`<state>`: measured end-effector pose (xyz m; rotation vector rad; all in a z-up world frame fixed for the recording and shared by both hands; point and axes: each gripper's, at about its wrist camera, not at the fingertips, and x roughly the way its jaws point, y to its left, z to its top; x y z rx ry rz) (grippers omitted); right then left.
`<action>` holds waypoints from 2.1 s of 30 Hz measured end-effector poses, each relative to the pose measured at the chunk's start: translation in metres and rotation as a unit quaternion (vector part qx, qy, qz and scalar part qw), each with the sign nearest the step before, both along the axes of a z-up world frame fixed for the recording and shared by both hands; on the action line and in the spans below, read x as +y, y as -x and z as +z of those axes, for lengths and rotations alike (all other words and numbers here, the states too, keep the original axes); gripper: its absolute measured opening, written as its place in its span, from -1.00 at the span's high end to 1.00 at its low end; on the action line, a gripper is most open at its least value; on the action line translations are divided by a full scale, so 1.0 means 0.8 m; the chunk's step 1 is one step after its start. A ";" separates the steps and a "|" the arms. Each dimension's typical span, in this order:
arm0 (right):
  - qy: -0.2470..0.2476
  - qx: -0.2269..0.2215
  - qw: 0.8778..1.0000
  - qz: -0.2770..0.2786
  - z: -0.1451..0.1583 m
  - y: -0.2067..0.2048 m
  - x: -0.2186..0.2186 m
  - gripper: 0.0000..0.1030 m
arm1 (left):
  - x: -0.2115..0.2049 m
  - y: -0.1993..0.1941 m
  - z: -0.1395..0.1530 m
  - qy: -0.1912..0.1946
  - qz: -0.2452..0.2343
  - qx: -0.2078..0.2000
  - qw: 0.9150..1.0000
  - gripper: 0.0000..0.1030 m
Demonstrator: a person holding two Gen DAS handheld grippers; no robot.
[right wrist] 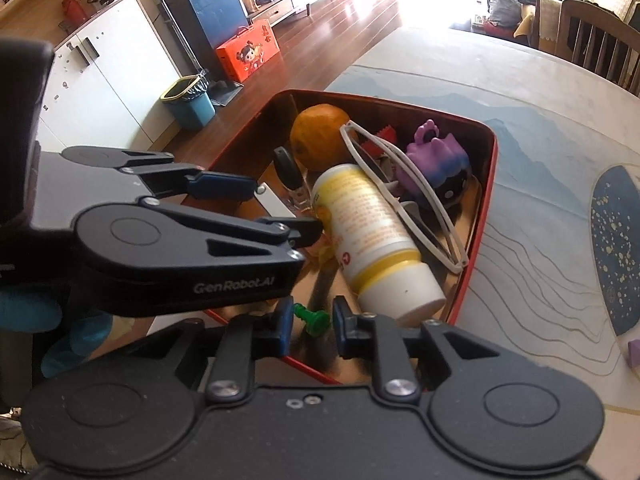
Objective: Organize rigid objects
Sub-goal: 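Open the right tool to drop the green piece while the left tool releases the clipper, then withdraw both tools from the box toward the tape roll and purple block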
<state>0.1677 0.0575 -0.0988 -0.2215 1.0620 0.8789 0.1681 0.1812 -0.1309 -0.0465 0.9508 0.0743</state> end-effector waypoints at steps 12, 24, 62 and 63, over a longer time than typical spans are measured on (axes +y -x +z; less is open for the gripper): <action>-0.020 -0.019 1.000 -0.009 0.016 0.006 -0.020 0.24 | -0.008 0.004 0.003 -0.003 0.003 -0.003 1.000 -0.26; -0.047 -0.041 0.998 0.008 0.044 0.024 -0.051 -0.19 | -0.024 0.025 0.032 -0.002 0.008 -0.030 1.000 -0.37; -0.054 -0.151 0.978 -0.132 0.065 -0.077 -0.328 -0.99 | -0.247 -0.013 0.072 -0.019 -0.027 -0.090 0.995 -0.60; -0.053 -0.150 0.978 -0.133 0.062 -0.082 -0.333 -0.99 | -0.253 -0.015 0.069 -0.020 -0.027 -0.089 0.996 -0.60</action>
